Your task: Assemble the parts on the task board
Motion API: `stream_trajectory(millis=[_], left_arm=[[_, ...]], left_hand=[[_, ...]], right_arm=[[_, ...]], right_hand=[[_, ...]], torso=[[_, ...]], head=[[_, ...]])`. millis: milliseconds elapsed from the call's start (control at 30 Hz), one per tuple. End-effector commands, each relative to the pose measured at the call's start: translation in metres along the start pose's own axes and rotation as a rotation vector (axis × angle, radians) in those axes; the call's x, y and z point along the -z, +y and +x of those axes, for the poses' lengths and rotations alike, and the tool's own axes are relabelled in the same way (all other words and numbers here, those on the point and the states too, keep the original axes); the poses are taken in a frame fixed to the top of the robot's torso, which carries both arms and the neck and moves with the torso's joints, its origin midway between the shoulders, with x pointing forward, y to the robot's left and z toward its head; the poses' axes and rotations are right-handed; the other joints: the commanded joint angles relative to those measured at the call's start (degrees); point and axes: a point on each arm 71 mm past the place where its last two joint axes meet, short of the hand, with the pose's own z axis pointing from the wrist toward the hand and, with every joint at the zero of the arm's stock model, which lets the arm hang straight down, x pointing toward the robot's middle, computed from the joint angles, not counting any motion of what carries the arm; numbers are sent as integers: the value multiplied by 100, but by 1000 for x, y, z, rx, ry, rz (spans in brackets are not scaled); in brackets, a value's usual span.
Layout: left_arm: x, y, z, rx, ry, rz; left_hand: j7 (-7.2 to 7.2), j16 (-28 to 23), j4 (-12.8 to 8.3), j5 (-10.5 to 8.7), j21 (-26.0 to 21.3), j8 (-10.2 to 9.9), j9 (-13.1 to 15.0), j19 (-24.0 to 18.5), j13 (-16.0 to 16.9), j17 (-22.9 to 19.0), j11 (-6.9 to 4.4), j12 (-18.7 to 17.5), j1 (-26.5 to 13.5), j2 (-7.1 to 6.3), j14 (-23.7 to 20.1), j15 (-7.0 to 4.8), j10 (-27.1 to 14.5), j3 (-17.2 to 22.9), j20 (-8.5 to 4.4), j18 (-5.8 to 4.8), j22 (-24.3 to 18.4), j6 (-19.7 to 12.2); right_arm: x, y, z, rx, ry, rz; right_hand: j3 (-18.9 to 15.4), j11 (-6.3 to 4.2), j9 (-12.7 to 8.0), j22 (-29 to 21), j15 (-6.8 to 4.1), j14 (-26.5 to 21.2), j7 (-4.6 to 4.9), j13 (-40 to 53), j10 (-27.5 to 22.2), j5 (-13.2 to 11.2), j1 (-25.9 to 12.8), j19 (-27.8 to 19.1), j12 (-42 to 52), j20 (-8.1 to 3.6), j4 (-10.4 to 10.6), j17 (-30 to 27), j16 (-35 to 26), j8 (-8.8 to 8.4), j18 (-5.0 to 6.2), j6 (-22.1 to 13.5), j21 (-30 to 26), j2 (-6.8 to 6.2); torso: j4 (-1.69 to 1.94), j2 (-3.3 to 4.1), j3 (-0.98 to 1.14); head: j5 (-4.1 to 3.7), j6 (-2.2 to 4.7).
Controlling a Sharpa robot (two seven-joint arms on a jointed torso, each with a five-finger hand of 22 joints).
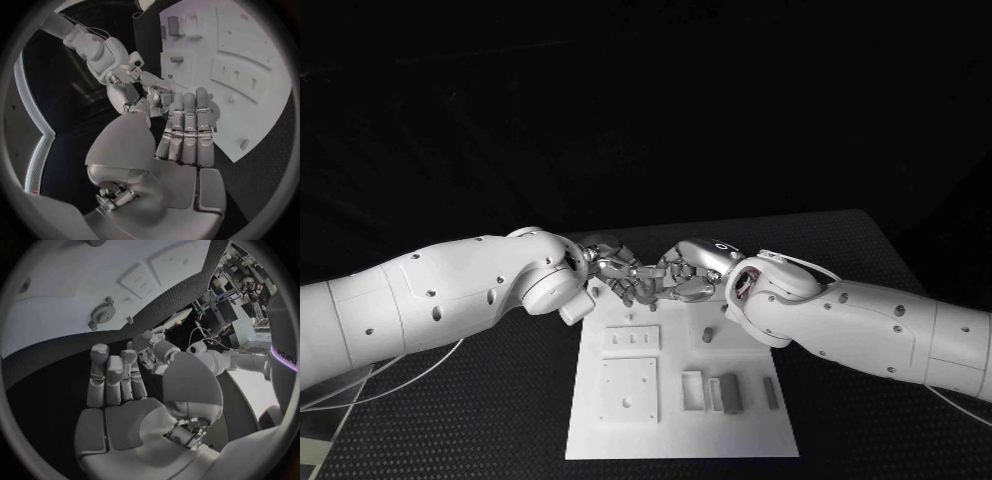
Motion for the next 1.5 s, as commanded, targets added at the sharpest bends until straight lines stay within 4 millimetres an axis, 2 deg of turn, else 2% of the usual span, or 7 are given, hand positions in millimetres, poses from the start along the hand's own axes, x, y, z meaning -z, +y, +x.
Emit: stream_trajectory(millis=[33, 267, 467, 767, 900, 1133, 1500], left_arm=[[0, -2, 5, -42, 45, -20], [-1, -1, 4, -49, 41, -30], [-1, 0, 4, -78, 30, -54], [-2, -1, 8, -92, 54, -70], [-3, -1, 8, -88, 53, -72], [-3, -1, 8, -86, 57, -74], [-4, 0, 11, -29, 103, -95]], left_hand=[[-24, 53, 7, -2, 11, 55, 8, 47, 32, -2, -24, -6, -82, -13, 47, -13, 62, 44, -18, 117, 26, 76], [-73, 129, 6, -2, 56, 104, 21, 111, 111, 12, -65, 9, -126, -35, 110, -52, 150, 61, -51, 126, 85, 181], [-97, 165, 5, -1, 76, 127, 30, 138, 151, 20, -83, 13, -148, -34, 133, -69, 188, 72, -68, 127, 116, 230], [-135, 247, 3, 0, 123, 163, 46, 196, 233, 41, -122, 28, -138, -17, 190, -108, 270, 82, -104, 129, 181, 311], [-193, 448, 2, 1, 216, 221, 90, 271, 386, 118, -183, 88, -120, -4, 257, -172, 384, 58, -162, 125, 295, 428], [-292, 893, -1, 3, 419, 329, 297, 349, 733, 222, -286, 395, -90, 84, 249, -274, 436, 11, -272, 114, 600, 597], [-323, 1082, -3, 36, 491, 347, 403, 351, 874, 215, -319, 574, 7, 223, 226, -309, 400, 13, -309, 109, 747, 646]], right_arm=[[-1, 4, 2, 16, 18, -12], [-2, 9, 3, 15, 25, -23], [-2, 12, 4, 14, 27, -29], [-3, 17, 6, 17, 35, -42], [-4, 18, 6, 20, 38, -45], [-5, 20, 7, 20, 46, -49], [-5, 23, 8, 19, 51, -56]], right_hand=[[-10, -32, 10, 97, -42, -11, 110, -10, 3, -5, -58, 9, 18, -39, 36, -10, 19, 15, 86, 155, 19, 20], [-10, -33, 10, 97, -43, -12, 109, -10, 2, -5, -61, 9, 18, -40, 37, -10, 19, 16, 86, 156, 19, 21], [-12, -34, 11, 97, -44, -12, 109, -10, 2, -5, -66, 9, 18, -40, 40, -10, 20, 17, 86, 158, 20, 23], [-12, -35, 12, 97, -46, -12, 107, -9, 2, -5, -68, 9, 18, -41, 42, -9, 21, 18, 86, 160, 21, 25], [-12, -36, 12, 97, -46, -12, 107, -9, 2, -5, -69, 9, 18, -42, 41, -9, 21, 19, 86, 162, 21, 26], [-13, -37, 13, 97, -47, -12, 106, -9, 2, -5, -70, 9, 19, -42, 41, -9, 22, 20, 86, 164, 21, 26], [-13, -38, 14, 98, -48, -13, 105, -9, 1, -5, -71, 8, 18, -43, 40, -9, 22, 20, 86, 165, 21, 28]], torso=[[-1, -2, 1], [0, -2, 3], [1, 0, -3], [6, 0, -5], [5, 1, -4], [0, 0, -5], [6, -3, -3]], head=[[3, -7], [35, -20], [74, -27], [65, -43], [61, -51], [51, -65], [49, -83]])
